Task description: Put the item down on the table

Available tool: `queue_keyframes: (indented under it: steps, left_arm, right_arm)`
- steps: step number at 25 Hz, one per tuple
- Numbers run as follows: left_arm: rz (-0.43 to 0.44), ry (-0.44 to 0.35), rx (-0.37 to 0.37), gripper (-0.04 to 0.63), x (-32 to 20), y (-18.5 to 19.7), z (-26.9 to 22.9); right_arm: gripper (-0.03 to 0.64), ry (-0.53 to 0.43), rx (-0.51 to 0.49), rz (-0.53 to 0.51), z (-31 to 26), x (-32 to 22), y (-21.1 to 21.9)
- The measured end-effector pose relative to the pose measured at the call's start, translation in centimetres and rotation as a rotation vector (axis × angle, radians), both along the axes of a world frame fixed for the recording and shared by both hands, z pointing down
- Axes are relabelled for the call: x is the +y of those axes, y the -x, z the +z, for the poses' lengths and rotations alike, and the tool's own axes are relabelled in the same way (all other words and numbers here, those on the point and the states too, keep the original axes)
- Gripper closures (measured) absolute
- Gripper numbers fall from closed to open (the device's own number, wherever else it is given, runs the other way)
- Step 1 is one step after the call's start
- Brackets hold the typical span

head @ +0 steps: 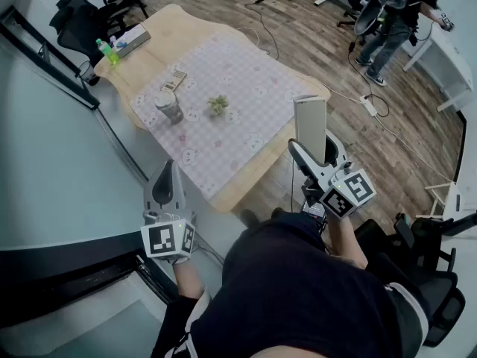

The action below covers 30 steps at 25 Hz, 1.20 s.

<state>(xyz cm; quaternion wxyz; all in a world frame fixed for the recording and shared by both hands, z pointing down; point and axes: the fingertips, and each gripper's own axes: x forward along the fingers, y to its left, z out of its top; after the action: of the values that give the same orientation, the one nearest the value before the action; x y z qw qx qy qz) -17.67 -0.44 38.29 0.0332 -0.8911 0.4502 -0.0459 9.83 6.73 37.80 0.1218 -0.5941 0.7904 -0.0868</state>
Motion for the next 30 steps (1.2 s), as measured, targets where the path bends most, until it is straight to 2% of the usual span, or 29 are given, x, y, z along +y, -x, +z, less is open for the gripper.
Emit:
queue_keyframes:
  steps: [2, 4, 12, 21, 30]
  left_arm:
    - [0.002, 0.000, 0.000, 0.600, 0.0, 0.1, -0.1]
    - [0.011, -0.001, 0.007, 0.600, 0.1, -0.1, -0.5]
    - [0.028, -0.036, 0.005, 0.600, 0.2, -1.1, -2.3]
    - [0.019, -0.012, 0.003, 0.600, 1.0, -1.5, -2.2]
    - [-0.008, 0.003, 0.001, 0.600, 1.4, -1.1, -2.0]
  right_arm:
    - [0.318, 0.002, -0.097, -0.025, 0.0, -0.3, 0.2]
    - [0.319, 0.004, -0.126, -0.033, 0.0, -0.5, 0.3]
    - [0.319, 0.008, -0.135, -0.043, 0.0, -0.5, 0.0]
    - [0.319, 0.023, -0.122, -0.032, 0.4, 0.0, -1.5]
    - [0.318, 0.027, -0.109, -0.067, 0.1, -0.1, -1.6]
